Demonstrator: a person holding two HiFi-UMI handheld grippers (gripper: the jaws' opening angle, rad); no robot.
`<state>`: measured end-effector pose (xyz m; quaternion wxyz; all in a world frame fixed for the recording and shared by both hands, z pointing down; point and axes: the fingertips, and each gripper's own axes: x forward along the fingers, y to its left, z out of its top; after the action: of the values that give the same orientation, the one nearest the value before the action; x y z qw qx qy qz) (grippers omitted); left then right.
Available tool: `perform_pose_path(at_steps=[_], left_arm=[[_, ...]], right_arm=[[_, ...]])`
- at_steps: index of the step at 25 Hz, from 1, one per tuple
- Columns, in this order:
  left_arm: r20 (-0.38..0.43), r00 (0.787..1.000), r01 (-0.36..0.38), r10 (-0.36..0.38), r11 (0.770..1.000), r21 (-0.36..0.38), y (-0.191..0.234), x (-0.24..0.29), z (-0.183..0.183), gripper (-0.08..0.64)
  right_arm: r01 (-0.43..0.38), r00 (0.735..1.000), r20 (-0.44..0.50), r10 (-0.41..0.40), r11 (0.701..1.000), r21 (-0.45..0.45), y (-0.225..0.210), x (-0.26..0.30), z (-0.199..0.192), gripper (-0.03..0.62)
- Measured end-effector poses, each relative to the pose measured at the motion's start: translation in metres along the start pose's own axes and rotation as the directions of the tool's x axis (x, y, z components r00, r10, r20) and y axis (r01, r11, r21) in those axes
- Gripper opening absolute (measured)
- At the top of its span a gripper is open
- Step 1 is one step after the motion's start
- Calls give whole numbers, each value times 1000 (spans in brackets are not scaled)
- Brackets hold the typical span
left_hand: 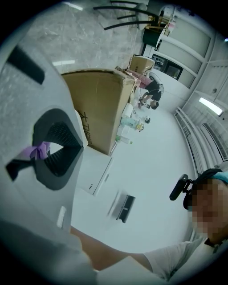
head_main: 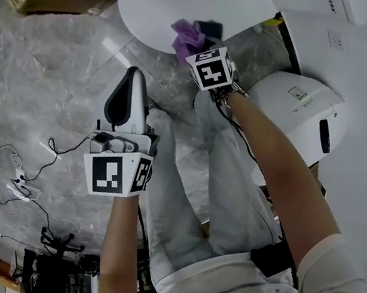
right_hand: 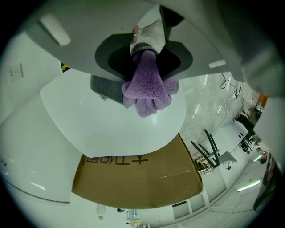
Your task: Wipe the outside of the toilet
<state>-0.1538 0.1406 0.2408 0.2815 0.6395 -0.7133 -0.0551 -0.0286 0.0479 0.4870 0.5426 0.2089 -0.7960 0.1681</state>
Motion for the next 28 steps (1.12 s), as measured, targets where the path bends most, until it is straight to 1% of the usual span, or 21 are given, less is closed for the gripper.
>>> perform_pose_path(at_steps=[4, 8, 9, 11, 13, 15, 16, 18, 20, 22, 23, 26, 28], left_arm=[[-6, 1000, 19, -19, 1000, 5, 16, -11, 2, 6], [-19, 999, 52, -51, 998, 24, 25, -13, 7, 6], [-23, 998, 60, -60, 998, 29, 25, -11, 10, 6], [-33, 996, 82, -80, 996, 41, 23, -7, 17, 5], [-45, 993, 113, -110, 992, 61, 14, -1, 24, 6], [-60, 988, 149, -145, 985, 84, -2, 10, 29, 5], [-67, 985, 165, -159, 982, 95, -11, 17, 30, 6], [-78, 980, 191, -183, 975, 112, -34, 31, 32, 6], [-80, 976, 212, -203, 970, 122, -61, 47, 33, 6], [-81, 971, 235, -226, 964, 127, -95, 63, 31, 6], [-83, 967, 250, -241, 959, 131, -113, 72, 28, 6], [-101, 952, 302, -289, 941, 156, -165, 98, 17, 6], [-111, 944, 327, -311, 930, 171, -196, 112, 13, 6]], right_arm=[[-8, 1000, 13, 8, 1000, 0, 29, 4, 7, 135], [-18, 1000, 12, 18, 1000, 5, 47, 7, 13, 135], [-38, 999, -1, 38, 999, 8, 53, 8, 13, 135], [-113, 993, -28, 114, 993, 43, 70, 7, 13, 135], [-187, 982, -16, 191, 974, 127, 83, 0, 15, 135], [-233, 972, 47, 229, 942, 243, 83, -11, 18, 135], [-253, 968, 84, 238, 918, 307, 77, -18, 18, 135], [-287, 958, 154, 244, 854, 433, 57, -32, 12, 135], [-313, 949, 216, 231, 782, 539, 26, -48, -1, 135], [-316, 947, 259, 193, 715, 624, -18, -64, -22, 135], [-300, 951, 266, 160, 692, 657, -44, -73, -36, 135], [-246, 959, 279, 52, 644, 725, -130, -101, -72, 135], [-225, 955, 297, -16, 613, 758, -184, -124, -90, 135]])
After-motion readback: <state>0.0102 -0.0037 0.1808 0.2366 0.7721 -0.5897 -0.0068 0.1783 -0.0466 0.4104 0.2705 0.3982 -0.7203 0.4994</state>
